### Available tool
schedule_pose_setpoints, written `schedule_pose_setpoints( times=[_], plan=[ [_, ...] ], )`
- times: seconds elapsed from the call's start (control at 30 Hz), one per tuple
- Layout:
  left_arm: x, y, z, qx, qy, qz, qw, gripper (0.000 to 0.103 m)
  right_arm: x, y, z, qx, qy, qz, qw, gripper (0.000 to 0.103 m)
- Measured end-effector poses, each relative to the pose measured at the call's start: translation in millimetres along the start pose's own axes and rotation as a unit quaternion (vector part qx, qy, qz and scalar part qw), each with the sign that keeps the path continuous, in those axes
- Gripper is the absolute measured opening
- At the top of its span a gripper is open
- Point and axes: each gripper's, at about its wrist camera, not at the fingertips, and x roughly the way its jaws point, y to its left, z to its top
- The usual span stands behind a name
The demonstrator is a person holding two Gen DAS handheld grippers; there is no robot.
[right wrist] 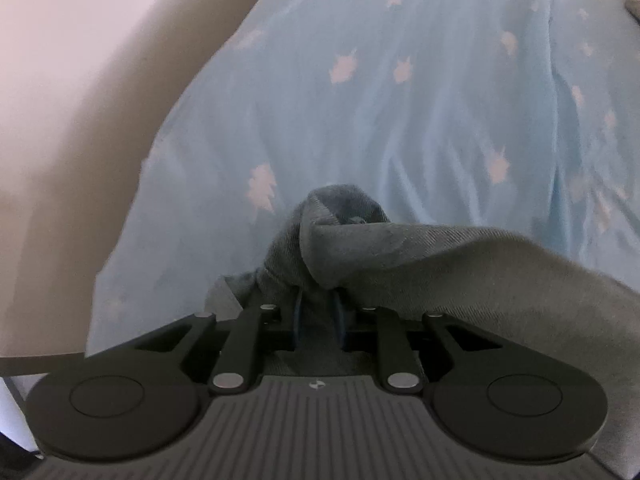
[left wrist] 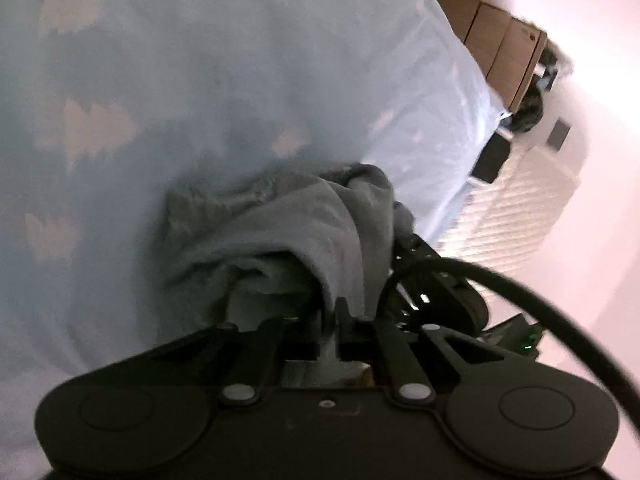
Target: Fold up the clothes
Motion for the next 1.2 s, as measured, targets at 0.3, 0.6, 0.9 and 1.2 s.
schedule_pose_setpoints(
  times=[0.3,0.6,0.9,1.2],
  plan=[
    [-15.5,-44.1,-14.8,0.178,0.034,0.060,0.9815,0.060,-94.7,-35.8,-15.6,0.055,-0.110,0.089,0.989,0.021],
    [-33.3,-69.3,-56.4,0.360,0.083,0.144,0.9180,0.078,-195.1,-114.8,-54.7,0.141,-0.205,0.047,0.968,0.023],
    [-16.0,-59.6,5.4,0.275,0.073,0.059,0.9570,0.092,-192.7,-178.4,-129.5,0.229,-0.176,0.090,0.953,0.062],
    [-7.3,-57.2,36.5,0.273,0.134,0.047,0.9515,0.093,-143.4,-205.7,-162.3,0.336,-0.110,0.182,0.918,0.080]
  ],
)
